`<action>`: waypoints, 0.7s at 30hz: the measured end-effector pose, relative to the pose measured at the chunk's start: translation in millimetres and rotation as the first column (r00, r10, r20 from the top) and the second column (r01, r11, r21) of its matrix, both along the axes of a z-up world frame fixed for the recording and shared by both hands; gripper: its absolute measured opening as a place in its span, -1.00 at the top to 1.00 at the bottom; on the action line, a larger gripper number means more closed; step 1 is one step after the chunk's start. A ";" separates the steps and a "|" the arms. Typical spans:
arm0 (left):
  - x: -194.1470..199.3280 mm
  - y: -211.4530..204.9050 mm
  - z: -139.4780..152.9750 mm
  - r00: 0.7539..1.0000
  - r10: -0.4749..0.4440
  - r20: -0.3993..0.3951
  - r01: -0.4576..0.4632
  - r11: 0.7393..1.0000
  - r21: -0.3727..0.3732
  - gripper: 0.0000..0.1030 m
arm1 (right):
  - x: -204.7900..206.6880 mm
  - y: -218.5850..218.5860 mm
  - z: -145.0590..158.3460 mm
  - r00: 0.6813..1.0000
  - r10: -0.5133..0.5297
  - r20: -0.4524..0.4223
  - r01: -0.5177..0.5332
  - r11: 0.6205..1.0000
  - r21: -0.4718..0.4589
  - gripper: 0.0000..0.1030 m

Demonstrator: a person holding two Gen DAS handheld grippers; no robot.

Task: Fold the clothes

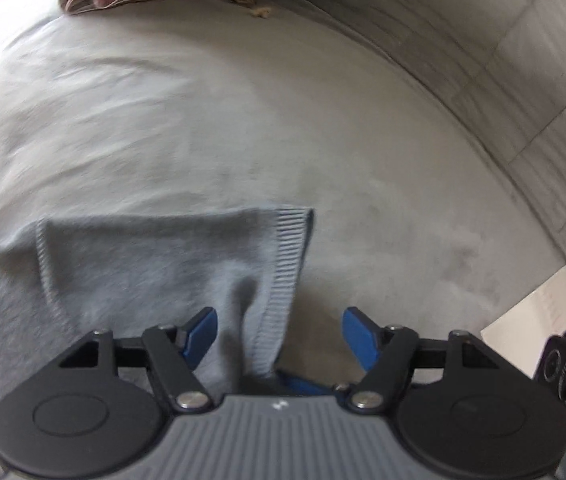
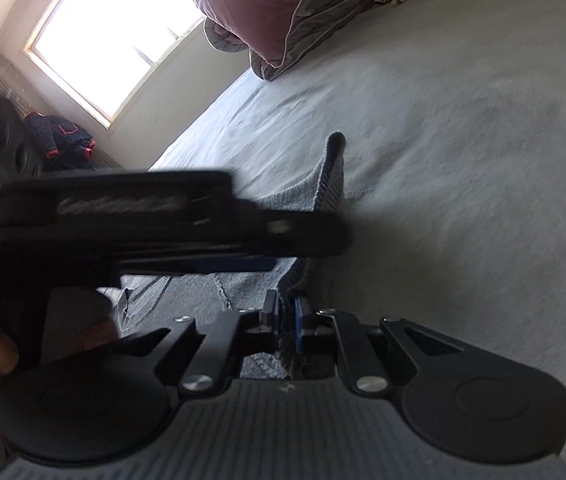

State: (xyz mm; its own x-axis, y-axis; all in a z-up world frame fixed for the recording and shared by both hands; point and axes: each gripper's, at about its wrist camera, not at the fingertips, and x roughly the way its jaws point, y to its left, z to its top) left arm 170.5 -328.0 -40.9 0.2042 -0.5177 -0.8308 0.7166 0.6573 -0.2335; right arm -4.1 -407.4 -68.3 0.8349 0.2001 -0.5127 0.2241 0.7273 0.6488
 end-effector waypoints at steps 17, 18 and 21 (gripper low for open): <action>41.5 91.4 8.1 0.970 0.241 0.003 -0.237 0.956 -0.174 0.95 | 8.7 75.0 17.9 0.979 0.203 -0.037 -0.196 0.857 -0.476 -0.10; 43.8 97.5 8.1 0.969 0.247 0.003 -0.242 0.952 -0.185 0.95 | 9.9 79.6 17.0 0.975 0.214 -0.053 -0.212 0.844 -0.493 -0.10; 50.7 118.1 9.3 0.963 0.268 -0.002 -0.262 0.940 -0.217 0.95 | 12.0 88.2 19.4 0.967 0.238 -0.086 -0.247 0.812 -0.529 -0.10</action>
State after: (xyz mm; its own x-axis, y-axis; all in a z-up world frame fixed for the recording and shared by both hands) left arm 221.2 -209.9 -31.6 0.3792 -0.6063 -0.6991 0.5316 0.7611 -0.3717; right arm 7.8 -319.2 -48.9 0.7872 0.0881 -0.6104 0.0004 0.9897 0.1434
